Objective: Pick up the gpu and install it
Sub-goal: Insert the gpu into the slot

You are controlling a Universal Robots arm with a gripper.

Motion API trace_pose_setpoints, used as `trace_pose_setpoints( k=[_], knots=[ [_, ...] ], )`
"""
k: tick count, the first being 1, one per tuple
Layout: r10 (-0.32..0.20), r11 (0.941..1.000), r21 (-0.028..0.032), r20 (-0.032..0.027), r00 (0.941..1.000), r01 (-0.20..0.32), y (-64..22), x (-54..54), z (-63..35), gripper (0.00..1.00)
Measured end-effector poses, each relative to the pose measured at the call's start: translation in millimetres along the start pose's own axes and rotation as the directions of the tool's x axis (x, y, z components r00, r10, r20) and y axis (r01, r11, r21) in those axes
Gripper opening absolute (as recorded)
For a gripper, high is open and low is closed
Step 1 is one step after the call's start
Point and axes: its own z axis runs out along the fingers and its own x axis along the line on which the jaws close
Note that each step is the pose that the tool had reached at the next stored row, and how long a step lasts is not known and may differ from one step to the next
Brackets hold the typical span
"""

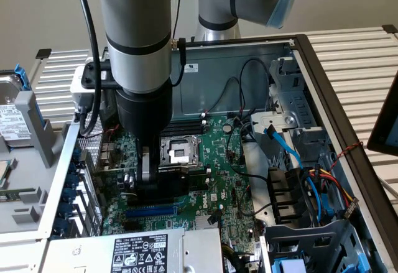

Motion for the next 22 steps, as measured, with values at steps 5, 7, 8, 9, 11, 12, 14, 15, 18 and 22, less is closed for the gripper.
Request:
trace_pose_setpoints(
  k=[5,7,8,9,11,12,14,15,18,22],
  knots=[
    [0.0,1.0,-0.0002,-0.0003,1.0,0.0,0.3,0.2,2.2,0.27],
    [0.0,1.0,-0.0001,-0.0002,1.0,0.0,0.2,0.2,4.8,0.27],
    [0.0,1.0,-0.0001,-0.0002,1.0,0.0,0.2,0.3,5.5,0.27],
    [0.0,1.0,-0.0003,-0.0004,1.0,0.0,0.3,0.3,5.8,0.27],
    [0.0,1.0,-0.0004,-0.0004,1.0,0.0,0.6,0.3,5.8,0.27],
    [0.0,1.0,-0.0004,-0.0003,1.0,0.0,0.6,0.3,5.9,0.27],
    [0.0,1.0,-0.0002,0.0,1.0,0.0,1.2,0.3,6.2,0.27],
    [0.001,1.0,-0.0002,0.0,1.0,-0.001,1.6,0.3,6.3,0.27],
    [0.004,1.0,-0.0003,-0.0001,1.0,-0.004,1.7,0.5,6.6,0.27],
    [0.008,1.0,0.0,-0.0016,1.0,-0.008,1.7,0.6,7.4,0.27]
  ],
)
